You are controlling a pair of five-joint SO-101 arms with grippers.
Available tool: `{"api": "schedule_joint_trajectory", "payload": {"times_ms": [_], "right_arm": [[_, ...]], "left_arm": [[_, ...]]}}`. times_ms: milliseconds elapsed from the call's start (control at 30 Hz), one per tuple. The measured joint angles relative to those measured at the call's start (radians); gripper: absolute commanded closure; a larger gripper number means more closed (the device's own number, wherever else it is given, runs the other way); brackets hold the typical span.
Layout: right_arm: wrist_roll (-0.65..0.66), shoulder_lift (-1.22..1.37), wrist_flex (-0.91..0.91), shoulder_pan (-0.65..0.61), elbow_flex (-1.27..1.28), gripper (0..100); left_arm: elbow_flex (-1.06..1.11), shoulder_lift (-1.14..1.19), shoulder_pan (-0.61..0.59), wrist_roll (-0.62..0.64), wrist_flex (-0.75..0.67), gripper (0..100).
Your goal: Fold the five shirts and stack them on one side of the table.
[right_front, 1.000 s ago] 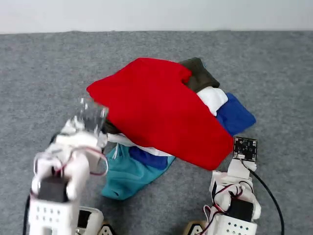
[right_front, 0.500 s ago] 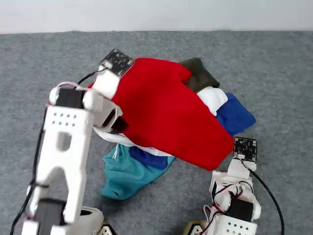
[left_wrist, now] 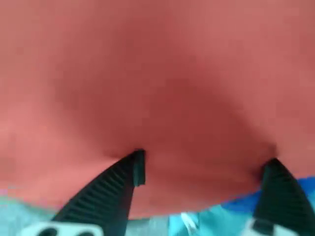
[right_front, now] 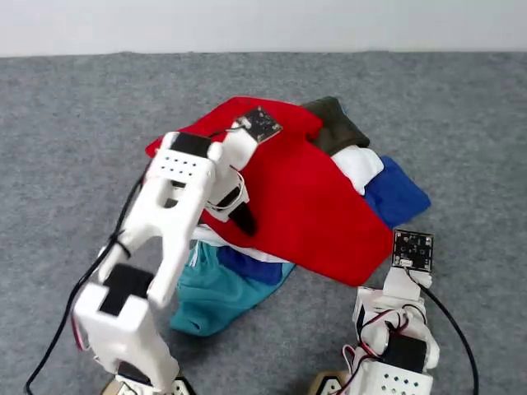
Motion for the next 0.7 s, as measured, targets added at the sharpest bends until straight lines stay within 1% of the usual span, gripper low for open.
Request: {"api": "schedule_joint_trajectory", "payload": {"times_ms": [67, 133, 200, 300, 433, 567, 633, 700], "right_arm": [[0.0, 0.0, 0.0, 0.0, 0.0, 98.7], [0.0, 0.0, 0.0, 0.0, 0.0, 98.7], [0.0, 0.0, 0.0, 0.0, 0.0, 98.7], [0.0, 0.0, 0.0, 0.0, 0.0, 98.7], [0.0, 0.0, 0.0, 0.0, 0.0, 98.7], [0.0, 0.0, 0.0, 0.0, 0.0, 98.7], [0.0, 0.0, 0.0, 0.0, 0.0, 98.7], [0.0, 0.0, 0.0, 0.0, 0.0, 98.7]], "left_arm": [[-0.002, 0.064, 0.0, -0.003, -0.052, 63], [-0.002, 0.117, 0.0, 0.015, -0.095, 68], [-0.005, 0.152, 0.0, 0.052, -0.121, 78], [-0.017, 0.173, 0.008, 0.061, -0.138, 98], [-0.021, 0.176, 0.018, 0.046, -0.137, 99], [-0.021, 0.115, 0.012, 0.061, -0.091, 99], [-0.021, 0.051, -0.023, 0.084, -0.068, 99], [-0.021, -0.044, -0.084, 0.104, -0.048, 99]]}}
